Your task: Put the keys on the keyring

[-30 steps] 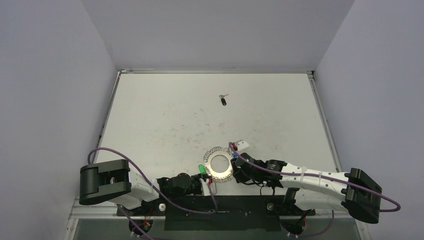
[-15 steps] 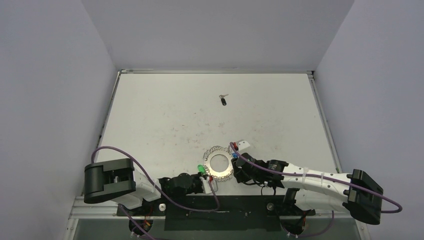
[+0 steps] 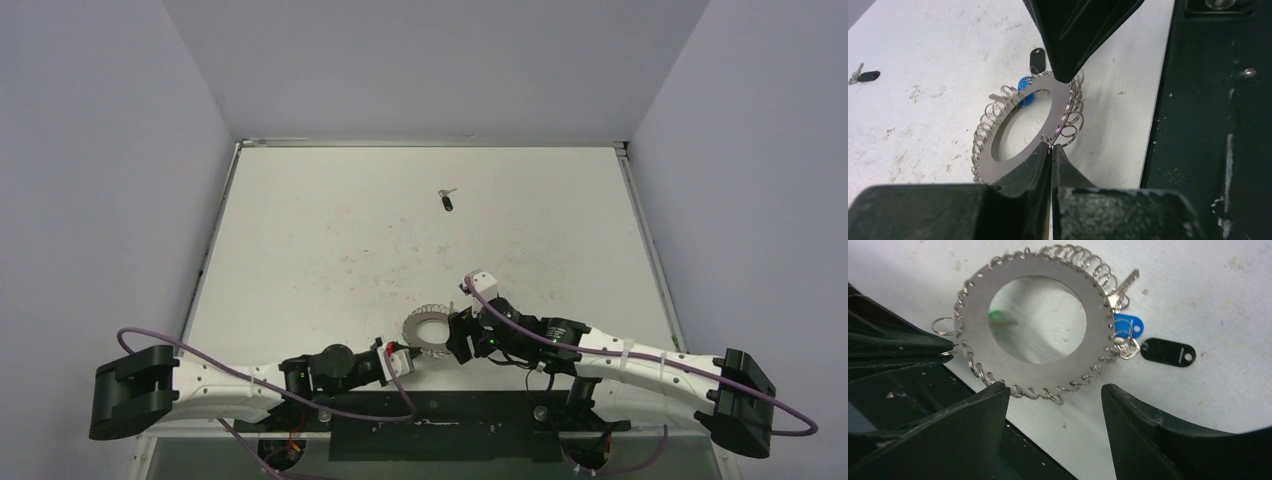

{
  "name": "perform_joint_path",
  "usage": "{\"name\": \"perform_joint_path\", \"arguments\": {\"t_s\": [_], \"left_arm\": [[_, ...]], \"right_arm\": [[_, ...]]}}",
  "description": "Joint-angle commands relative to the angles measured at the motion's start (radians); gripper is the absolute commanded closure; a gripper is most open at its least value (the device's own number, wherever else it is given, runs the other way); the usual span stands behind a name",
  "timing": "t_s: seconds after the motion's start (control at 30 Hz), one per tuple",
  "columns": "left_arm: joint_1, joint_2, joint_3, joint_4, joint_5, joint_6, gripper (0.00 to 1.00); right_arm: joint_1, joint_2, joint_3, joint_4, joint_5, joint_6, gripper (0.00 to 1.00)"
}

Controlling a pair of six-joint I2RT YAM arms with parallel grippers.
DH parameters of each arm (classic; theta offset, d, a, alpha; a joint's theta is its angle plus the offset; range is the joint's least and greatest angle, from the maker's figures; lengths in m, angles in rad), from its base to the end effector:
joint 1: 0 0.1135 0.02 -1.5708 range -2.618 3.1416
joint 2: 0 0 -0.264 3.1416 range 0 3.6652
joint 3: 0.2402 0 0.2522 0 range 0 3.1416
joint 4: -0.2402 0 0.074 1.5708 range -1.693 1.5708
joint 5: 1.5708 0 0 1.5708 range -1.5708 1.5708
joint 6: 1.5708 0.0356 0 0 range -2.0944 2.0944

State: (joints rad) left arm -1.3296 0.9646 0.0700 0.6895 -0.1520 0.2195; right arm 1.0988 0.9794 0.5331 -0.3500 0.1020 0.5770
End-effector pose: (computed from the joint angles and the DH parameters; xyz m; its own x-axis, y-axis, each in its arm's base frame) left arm 0.0474 -0.1702 0.1547 0.1538 0.2758 -0.9488 0.9129 0.3279 0.2433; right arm 0.0924 0.1731 0.2028 -0.7381 -0.2522 -0.6258 -0.5382 0.7795 0.3205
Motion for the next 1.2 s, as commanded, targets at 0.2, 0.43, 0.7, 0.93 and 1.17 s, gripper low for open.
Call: {"name": "perform_joint_path", "arguments": {"t_s": [0.2, 0.43, 0.7, 0.93, 1.17], "left_arm": [[-0.005, -0.367, -0.057, -0.21, 0.083, -0.099, 1.0], [-0.005, -0.463, -0.064, -0.267, 0.094, -0.089, 1.0], [-0.004, -0.402, -0.039, -0.25, 0.115, -0.059, 1.0], [-0.005, -0.348, -0.02, -0.194, 0.039, -0.125, 1.0], [-0.004, -0.274, 0.033, -0.225, -0.122, -0.324, 1.0]], "right_arm": [[-0.023, -0.061, 0.026, 0.338, -0.324, -0.358, 0.28], [-0.027, -0.113, -0.045, 0.517, -0.536, -0.605, 0.33], [-0.026, -0.099, -0.058, 0.572, -0.544, -0.654, 0.38], [-0.035, -0.08, -0.047, 0.562, -0.478, -0.47, 0.36], [-0.085, -0.076, -0.076, 0.533, -0.31, -0.21, 0.3]]}}
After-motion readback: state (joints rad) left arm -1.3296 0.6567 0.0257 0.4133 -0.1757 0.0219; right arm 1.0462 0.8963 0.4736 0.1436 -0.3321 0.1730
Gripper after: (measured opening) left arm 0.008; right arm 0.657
